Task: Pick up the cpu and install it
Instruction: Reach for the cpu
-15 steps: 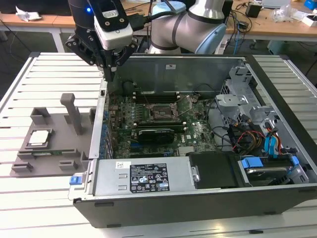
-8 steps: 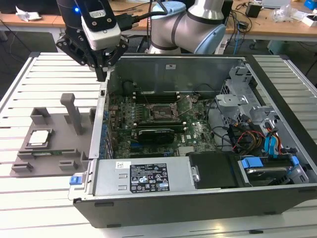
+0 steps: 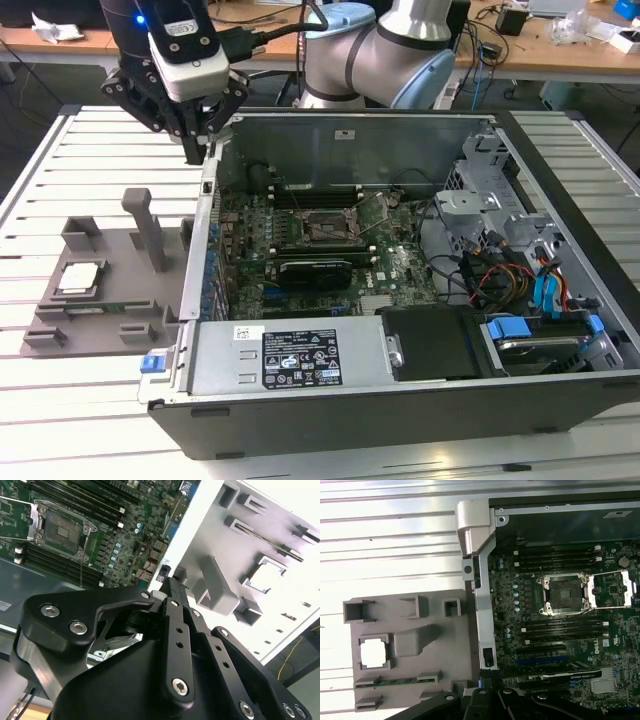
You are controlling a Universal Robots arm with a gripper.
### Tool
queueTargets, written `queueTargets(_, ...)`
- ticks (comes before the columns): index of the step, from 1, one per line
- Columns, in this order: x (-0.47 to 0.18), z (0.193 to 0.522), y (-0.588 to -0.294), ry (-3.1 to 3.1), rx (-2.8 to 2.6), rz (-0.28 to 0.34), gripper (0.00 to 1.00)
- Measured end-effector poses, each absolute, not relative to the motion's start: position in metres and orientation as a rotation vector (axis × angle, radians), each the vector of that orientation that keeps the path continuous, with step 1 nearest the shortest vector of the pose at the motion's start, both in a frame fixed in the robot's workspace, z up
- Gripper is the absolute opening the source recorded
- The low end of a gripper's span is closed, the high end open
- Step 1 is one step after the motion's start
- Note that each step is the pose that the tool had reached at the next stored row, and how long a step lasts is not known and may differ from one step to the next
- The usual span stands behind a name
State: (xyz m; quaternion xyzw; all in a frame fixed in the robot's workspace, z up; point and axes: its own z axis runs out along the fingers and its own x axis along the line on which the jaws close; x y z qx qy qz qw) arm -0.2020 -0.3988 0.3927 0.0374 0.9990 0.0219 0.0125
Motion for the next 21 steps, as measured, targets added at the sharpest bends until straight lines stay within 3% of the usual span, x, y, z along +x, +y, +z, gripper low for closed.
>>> queueTargets(21,-0.242,0.392,-0.399,3.114,0.117,0.068,0.11)
